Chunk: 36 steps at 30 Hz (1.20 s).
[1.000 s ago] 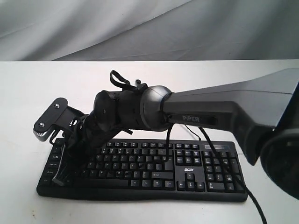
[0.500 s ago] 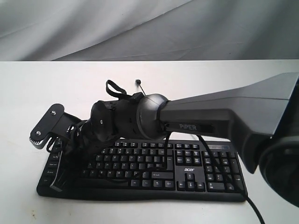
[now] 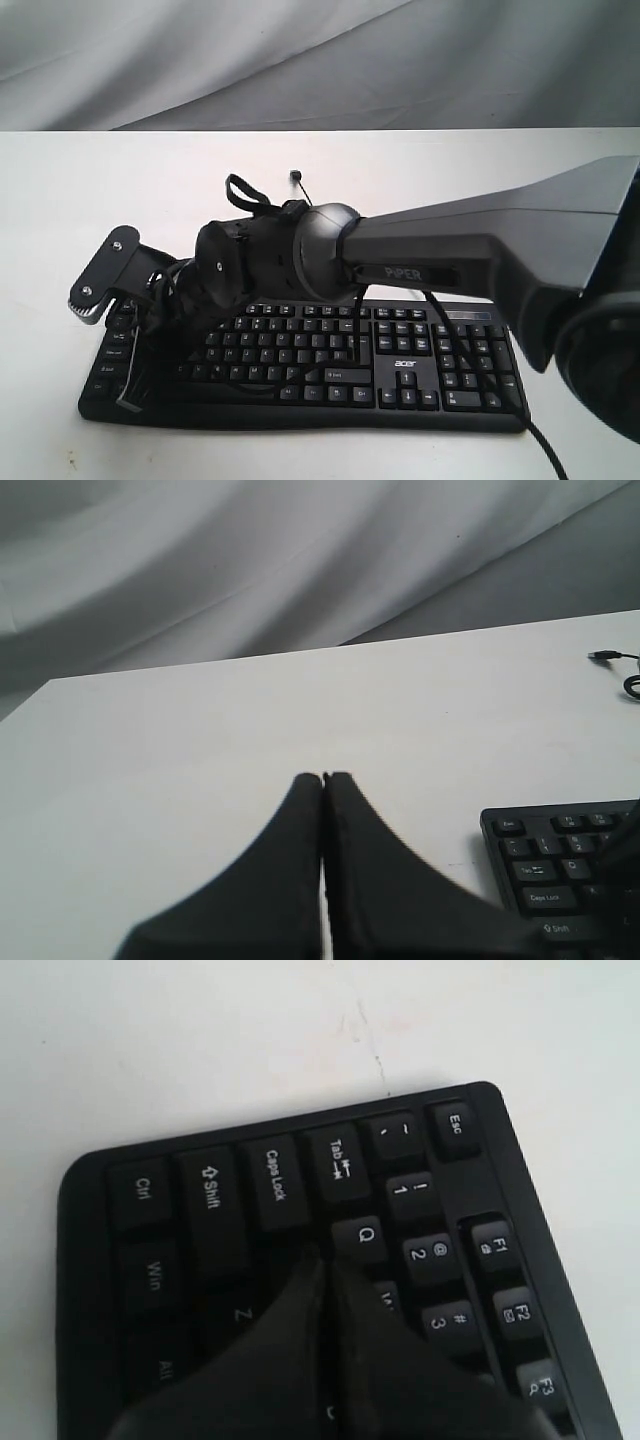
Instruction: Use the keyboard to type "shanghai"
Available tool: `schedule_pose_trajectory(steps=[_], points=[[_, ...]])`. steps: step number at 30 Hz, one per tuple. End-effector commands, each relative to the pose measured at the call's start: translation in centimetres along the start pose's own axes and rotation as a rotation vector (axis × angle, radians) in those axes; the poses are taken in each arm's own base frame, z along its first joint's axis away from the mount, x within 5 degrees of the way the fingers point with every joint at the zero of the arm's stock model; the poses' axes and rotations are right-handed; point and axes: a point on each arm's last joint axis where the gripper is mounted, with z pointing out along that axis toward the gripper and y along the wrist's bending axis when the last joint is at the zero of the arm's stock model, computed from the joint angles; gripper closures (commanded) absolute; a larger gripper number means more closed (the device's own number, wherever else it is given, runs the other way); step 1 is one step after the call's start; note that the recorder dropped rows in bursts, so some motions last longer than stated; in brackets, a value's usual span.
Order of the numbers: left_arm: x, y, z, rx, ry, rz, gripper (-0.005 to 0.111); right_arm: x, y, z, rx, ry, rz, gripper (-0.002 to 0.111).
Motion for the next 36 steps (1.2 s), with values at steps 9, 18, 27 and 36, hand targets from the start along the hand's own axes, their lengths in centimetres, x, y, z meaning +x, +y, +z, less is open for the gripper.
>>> schedule_pose_trajectory(steps=[9, 18, 27, 36], points=[[0.0, -0.1, 0.0, 0.008, -0.011, -0.005, 0.107, 0.3, -0.3, -0.1, 0.007, 0.013, -0.009, 0.108], [0.0, -0.1, 0.0, 0.008, -0.011, -0.005, 0.107, 0.6, -0.3, 0.0, 0.008, 0.019, -0.009, 0.108], [0.0, -0.1, 0.0, 0.008, -0.011, -0.005, 0.107, 1.4, -0.2, 0.3, 0.019, 0.031, -0.014, 0.108], [0.0, -0.1, 0.0, 0.008, -0.011, -0.005, 0.107, 0.9, -0.3, -0.2, 0.033, 0.007, -0.014, 0.108]])
